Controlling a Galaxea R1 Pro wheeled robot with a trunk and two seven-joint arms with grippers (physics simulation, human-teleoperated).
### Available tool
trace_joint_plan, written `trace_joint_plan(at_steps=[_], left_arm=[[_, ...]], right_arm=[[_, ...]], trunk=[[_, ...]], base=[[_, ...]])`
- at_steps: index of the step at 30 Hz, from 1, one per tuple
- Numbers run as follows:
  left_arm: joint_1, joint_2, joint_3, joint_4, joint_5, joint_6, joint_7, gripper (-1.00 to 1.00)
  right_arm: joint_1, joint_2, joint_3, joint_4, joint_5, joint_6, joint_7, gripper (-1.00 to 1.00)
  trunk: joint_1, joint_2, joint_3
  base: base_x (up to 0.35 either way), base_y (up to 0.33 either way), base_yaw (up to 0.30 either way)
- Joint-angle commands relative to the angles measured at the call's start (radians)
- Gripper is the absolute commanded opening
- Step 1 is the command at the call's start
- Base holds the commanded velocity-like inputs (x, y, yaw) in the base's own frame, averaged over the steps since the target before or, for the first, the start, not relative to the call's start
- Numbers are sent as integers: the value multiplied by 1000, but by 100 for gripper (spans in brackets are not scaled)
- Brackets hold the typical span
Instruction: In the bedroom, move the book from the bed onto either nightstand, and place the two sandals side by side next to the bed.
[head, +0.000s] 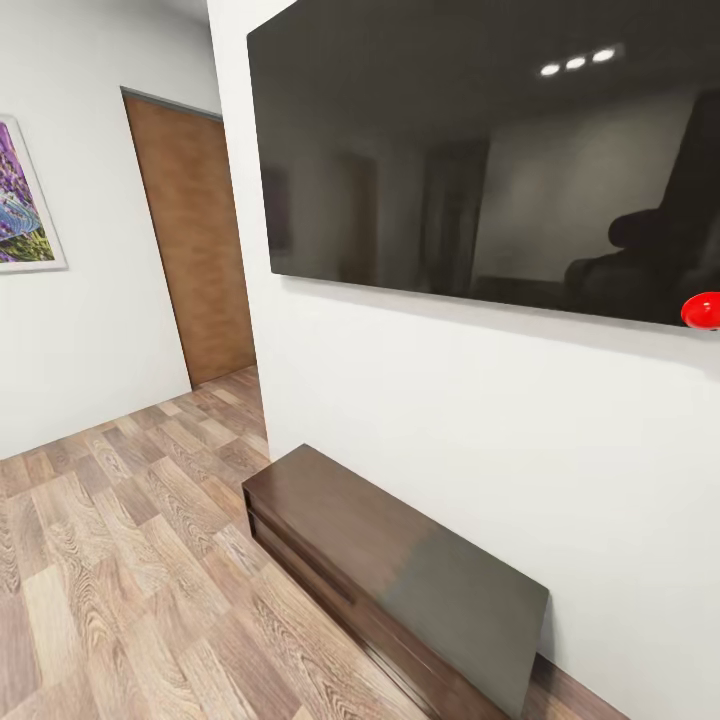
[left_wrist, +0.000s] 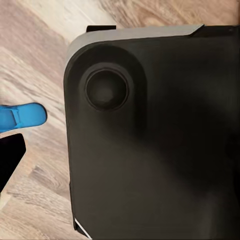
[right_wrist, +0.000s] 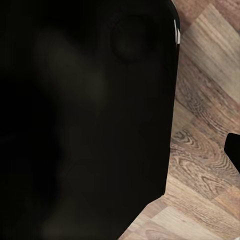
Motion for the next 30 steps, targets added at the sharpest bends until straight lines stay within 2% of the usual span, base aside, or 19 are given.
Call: trace_joint_plan(at_steps=[1, 9, 22, 28, 29, 30], left_arm=[[0, 0, 0, -6, 0, -3, 0, 100], [0, 2, 0, -44, 0, -16, 0, 100], [-1, 3, 2, -117, 2, -22, 4, 100], [-3, -10, 3, -150, 22, -23, 3, 100], [-4, -15, 3, -605, 25, -24, 3, 100], [-4, -17, 3, -614, 26, -25, 3, 100]], right_arm=[[0, 0, 0, 0, 0, 0, 0, 100], [0, -2, -4, -10, 0, -4, -2, 100], [0, -9, -10, -81, -3, -57, -7, 100], [0, -9, -16, -114, -3, -58, -8, 100], [0, -10, -16, -360, -3, -58, -9, 100], [0, -10, -16, -368, -3, -58, -9, 100]], trunk=[[0, 0, -1], [0, 0, -1], [0, 0, -1], [0, 0, -1], [0, 0, -1], [0, 0, -1]], base=[[0, 0, 0], [0, 0, 0], [0, 0, 0], [0, 0, 0], [0, 0, 0], [0, 0, 0]])
